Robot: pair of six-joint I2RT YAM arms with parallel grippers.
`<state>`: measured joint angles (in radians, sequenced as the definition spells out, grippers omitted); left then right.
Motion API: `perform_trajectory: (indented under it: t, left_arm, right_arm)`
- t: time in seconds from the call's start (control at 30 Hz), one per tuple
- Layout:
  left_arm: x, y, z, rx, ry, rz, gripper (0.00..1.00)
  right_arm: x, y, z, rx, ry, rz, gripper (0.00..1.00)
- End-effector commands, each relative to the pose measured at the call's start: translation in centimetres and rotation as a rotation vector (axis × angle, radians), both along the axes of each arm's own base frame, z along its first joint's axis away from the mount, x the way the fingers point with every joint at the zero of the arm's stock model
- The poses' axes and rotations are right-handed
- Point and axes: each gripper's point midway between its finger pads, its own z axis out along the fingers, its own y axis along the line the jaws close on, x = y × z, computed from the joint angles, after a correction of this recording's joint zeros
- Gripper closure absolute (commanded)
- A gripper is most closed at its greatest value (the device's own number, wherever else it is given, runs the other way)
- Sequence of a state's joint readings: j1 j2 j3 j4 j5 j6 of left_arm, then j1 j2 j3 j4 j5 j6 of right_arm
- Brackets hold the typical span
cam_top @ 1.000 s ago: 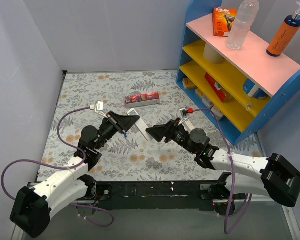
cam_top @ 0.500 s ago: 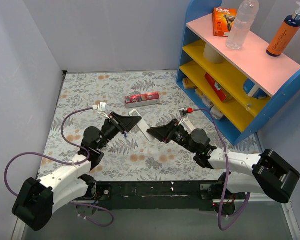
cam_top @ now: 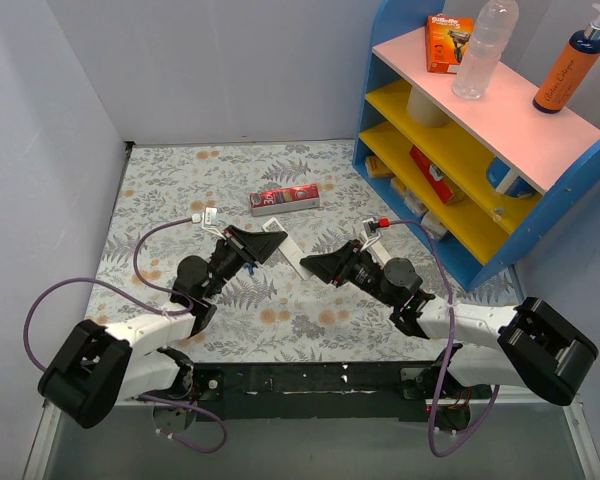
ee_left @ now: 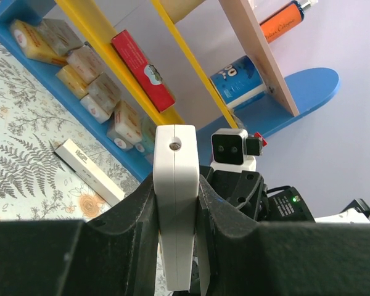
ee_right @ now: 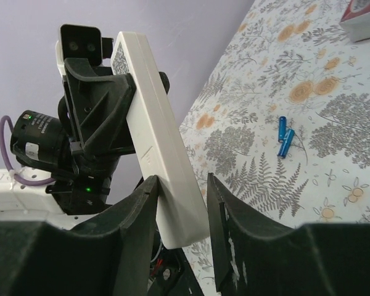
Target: Load the batteries into the remote control
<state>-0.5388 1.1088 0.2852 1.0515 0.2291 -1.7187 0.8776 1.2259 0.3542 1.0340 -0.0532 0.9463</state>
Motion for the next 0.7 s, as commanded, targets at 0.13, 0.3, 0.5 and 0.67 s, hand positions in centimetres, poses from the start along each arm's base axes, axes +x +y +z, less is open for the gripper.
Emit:
perform_trajectory:
  t: [0.13, 0.3, 0.5, 0.67]
  left_arm:
    - [1.9, 1.5, 4.0, -0.157, -0.143, 0.116, 1.00]
    - [1.6, 1.2, 3.8, -0.138, -0.179, 0.099, 1.00]
    - [0.5, 1.1, 2.8, -0.116, -0.182, 0.069, 1.00]
    - [0.0, 0.4, 1.9, -0.090, -0.172, 0.038, 1.00]
  right_arm:
    - [0.1, -1.7, -6.2, -0.163, 0.089, -0.015, 0.56]
    - [-0.2, -1.6, -6.6, -0.167, 0.096, 0.017, 0.57]
    - [0.7, -0.9, -3.2, -0.115, 0.006, 0.062, 0.38]
    - [1.0, -0.6, -0.5, -0.096, -0.064, 0.100, 0.34]
